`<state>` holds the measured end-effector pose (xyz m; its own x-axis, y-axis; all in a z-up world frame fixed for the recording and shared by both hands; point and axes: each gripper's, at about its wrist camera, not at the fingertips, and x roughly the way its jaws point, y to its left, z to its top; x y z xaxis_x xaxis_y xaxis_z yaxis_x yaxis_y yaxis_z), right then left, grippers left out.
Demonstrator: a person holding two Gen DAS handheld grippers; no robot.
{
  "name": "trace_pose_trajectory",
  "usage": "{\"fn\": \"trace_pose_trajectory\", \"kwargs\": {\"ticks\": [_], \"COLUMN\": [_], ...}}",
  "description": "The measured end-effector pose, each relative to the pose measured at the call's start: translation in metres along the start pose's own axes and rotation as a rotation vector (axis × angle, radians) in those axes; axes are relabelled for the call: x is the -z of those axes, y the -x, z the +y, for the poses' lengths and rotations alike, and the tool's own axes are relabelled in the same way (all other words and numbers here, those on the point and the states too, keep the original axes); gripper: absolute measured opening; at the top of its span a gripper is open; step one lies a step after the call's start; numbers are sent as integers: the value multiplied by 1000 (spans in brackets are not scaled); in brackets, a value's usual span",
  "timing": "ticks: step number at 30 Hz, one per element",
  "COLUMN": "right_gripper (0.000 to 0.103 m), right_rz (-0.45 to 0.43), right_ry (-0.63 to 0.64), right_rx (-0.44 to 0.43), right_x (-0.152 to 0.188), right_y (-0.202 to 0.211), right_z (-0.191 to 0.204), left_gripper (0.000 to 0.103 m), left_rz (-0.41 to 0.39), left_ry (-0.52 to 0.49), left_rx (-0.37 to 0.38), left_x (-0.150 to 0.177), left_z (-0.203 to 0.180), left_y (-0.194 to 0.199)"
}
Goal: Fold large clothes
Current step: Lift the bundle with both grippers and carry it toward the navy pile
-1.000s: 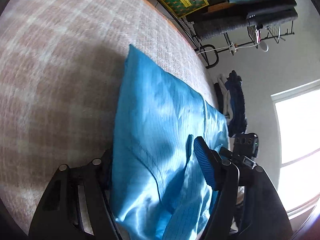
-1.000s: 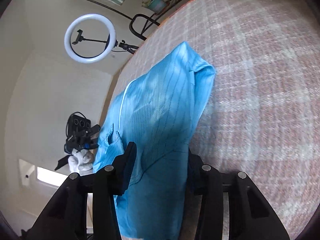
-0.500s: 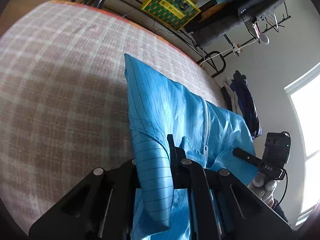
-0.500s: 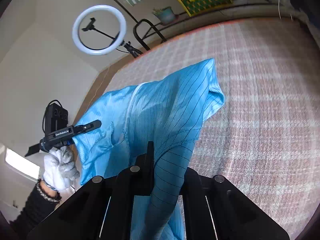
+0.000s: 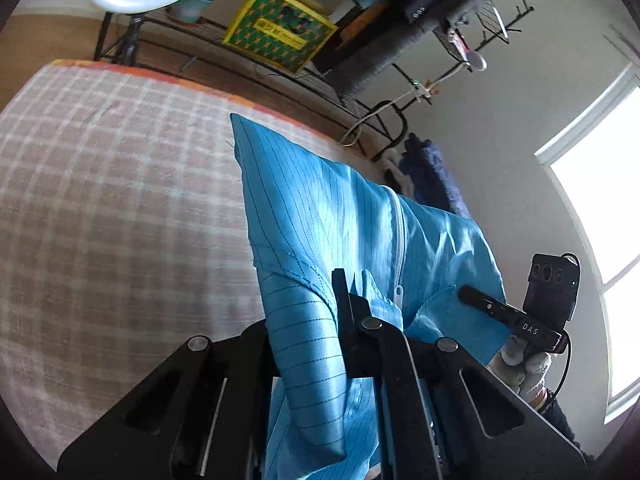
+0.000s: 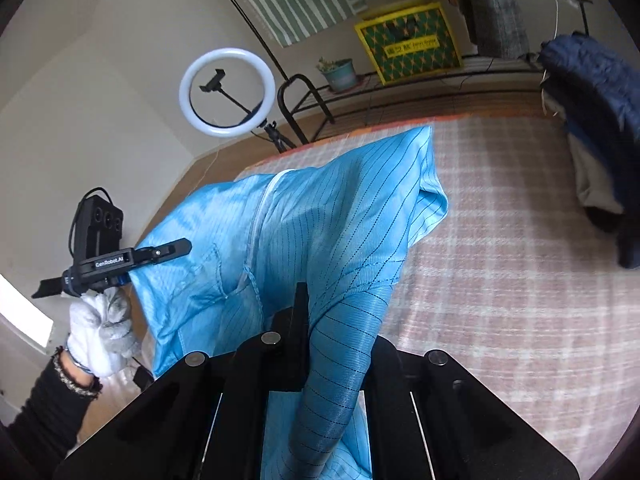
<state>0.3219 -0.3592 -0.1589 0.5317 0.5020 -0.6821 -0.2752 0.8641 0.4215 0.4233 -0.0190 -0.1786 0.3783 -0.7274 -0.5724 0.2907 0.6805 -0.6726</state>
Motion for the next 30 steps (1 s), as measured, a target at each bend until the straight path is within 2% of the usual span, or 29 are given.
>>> {"fn": "trace_pose_trajectory", "kwargs": {"ticks": [8,15,18,24,30], "right_gripper": [5,5,5,4,4], "right_rz": [-91,-168,-230,-319,-379], "right_ry": [25,47,40,36,55], "right_rx": [99,259,328,433,539], "right_x": [-17,-40,-55,-83,-117], "right_y": [73,134,160,189,200], "right_z": [-43,-97,-123,-166,-198], "left_gripper": [5,5,5,5,5], "left_rz": [7,23,29,9,-37], "left_ry": [-95,-172,-197,-270,-324], "left_rx": [87,177,203,229,229], "left_x": [-22,-46,-58,-86,-115], "left_z": [-90,-171,-206,-280,-327], "left_y": [-52,-122,-157,-219,-261]}}
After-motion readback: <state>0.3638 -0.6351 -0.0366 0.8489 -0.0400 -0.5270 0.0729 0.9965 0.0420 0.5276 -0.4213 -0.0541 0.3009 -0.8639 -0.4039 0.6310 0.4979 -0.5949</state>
